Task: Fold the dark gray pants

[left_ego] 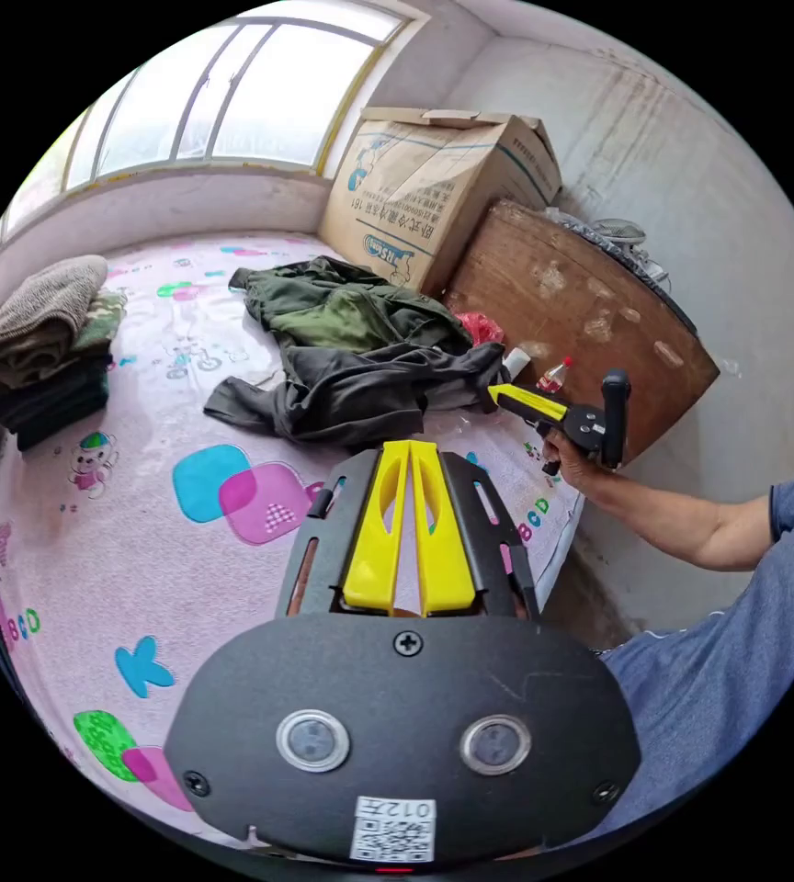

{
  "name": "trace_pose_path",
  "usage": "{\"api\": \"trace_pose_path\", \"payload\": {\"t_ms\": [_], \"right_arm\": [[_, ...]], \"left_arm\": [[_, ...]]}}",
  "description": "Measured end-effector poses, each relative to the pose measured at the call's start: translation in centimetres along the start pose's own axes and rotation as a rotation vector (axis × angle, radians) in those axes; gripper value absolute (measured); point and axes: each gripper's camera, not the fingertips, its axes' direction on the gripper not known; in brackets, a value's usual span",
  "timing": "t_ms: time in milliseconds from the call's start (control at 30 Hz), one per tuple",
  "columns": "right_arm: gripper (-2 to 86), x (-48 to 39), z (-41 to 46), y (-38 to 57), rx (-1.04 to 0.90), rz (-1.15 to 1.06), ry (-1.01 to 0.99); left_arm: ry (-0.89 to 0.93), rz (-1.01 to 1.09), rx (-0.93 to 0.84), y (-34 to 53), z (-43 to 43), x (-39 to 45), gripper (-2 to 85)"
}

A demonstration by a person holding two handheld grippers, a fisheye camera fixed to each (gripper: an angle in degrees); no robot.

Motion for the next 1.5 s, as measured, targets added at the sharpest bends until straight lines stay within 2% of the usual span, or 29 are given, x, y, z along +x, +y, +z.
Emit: {"api": "trace_pose_path", "payload": {"t_ms": [233,467,533,600,700,800,967,1133,1233,1367,1500], "right_arm": [[10.0,5.6,11.5,-1.9,-0.166,-0.295,0.073],[9.4,6.1,18.4,-3.3,-0.203,-0.598,0.028],[3.0,6.3,19.5,-3.8,-0.228,-0.622,0.012],[1.8,6.8,19.9,-4.5,-0.223,-0.591,0.016],[0.9,8.0,17.1,-6.0,-0.139,-0.497,-0.087],[0.6,7.4,12.7,-6.4,-0.071,-0.431,-0.291],[0.7,0.9,6.5,-3.4,-0.047,-0.336,-0.847],[1.6,-8.8,3.4,0.2,-0.099,-0.467,-1.175],[3.7,-14.0,2.7,2.1,-0.182,-0.689,-1.160],[8.2,-14.4,3.1,4.5,-0.188,-0.821,-0.955],[9.5,-10.4,4.6,5.6,-0.245,-0.705,-0.890]], "left_arm": [[-0.081,-0.066,-0.029,-0.3,8.8,3.7,0.3],[-0.157,-0.146,-0.102,-0.2,15.1,2.9,0.4],[-0.167,-0.162,-0.116,-0.2,16.6,2.5,0.4],[-0.184,-0.174,-0.130,-0.3,17.9,2.2,0.4],[-0.220,-0.177,-0.132,-0.3,18.9,1.7,0.4],[-0.258,-0.197,-0.094,0.1,18.0,0.2,0.5],[-0.348,-0.294,0.005,1.8,13.9,-4.0,0.5],[-0.395,-0.331,0.050,4.0,11.0,-7.2,0.5],[-0.384,-0.351,0.032,5.4,10.6,-9.5,0.5],[-0.341,-0.300,-0.074,7.2,12.6,-12.1,0.4],[-0.305,-0.205,-0.188,8.8,15.5,-13.3,0.4]]}}
